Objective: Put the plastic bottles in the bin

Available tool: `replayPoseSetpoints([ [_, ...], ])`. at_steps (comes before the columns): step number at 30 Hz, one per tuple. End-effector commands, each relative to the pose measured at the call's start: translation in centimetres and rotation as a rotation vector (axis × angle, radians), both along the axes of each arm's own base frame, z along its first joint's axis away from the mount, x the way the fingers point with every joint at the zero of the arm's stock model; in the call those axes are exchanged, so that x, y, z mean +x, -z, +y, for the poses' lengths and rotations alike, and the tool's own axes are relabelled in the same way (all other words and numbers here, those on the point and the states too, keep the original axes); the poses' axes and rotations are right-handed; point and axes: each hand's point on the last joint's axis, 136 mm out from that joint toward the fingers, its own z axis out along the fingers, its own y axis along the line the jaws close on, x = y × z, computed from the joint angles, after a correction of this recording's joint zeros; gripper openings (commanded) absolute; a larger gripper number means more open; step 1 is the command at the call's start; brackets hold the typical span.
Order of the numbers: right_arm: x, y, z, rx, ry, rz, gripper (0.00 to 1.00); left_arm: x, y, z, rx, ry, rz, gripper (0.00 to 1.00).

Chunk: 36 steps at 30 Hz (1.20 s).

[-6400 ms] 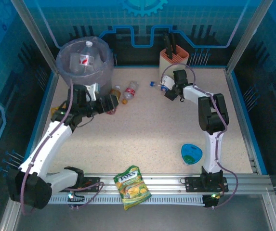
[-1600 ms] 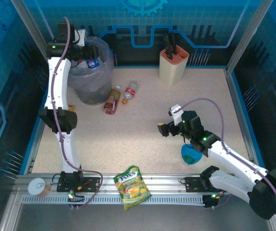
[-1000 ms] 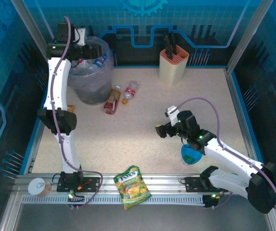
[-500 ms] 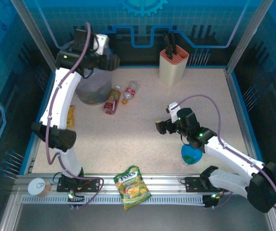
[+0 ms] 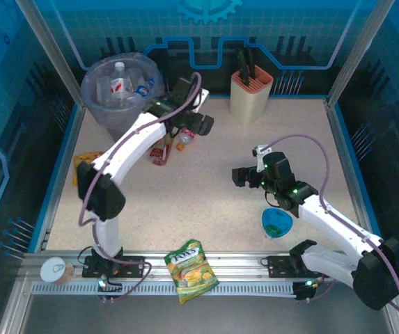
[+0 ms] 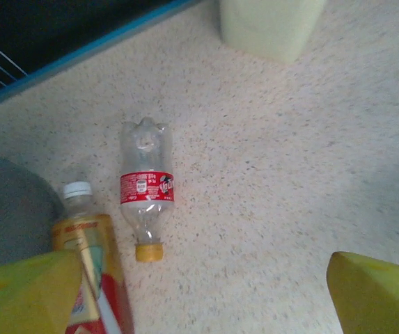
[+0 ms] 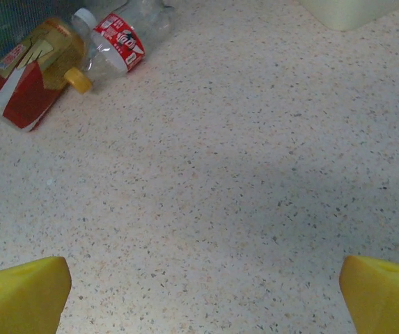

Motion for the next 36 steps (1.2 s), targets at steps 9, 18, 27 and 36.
replayPoseSetpoints([
  [9,-2.5,0.4,-2.6,0.041,0.053,0.039,1.00,7.6,10.9,1.1,0.152,-0.167,0.033,0.99],
  [18,-2.9,0.4,-2.6,0.033,0.026,0.041,1.00,10.7,14.9,3.2,0.139,-0.245,0.084,0.99],
  [27,-2.6,-1.0,-2.1,0.062,0.016,0.030,1.00,9.9,17.8,3.5,0.177,-0.198,0.173,0.81],
  [36,-2.8,-1.0,-2.2,0.055,0.014,0.025,1.00,9.5,16.6,3.3,0.173,-0.180,0.165,0.64],
])
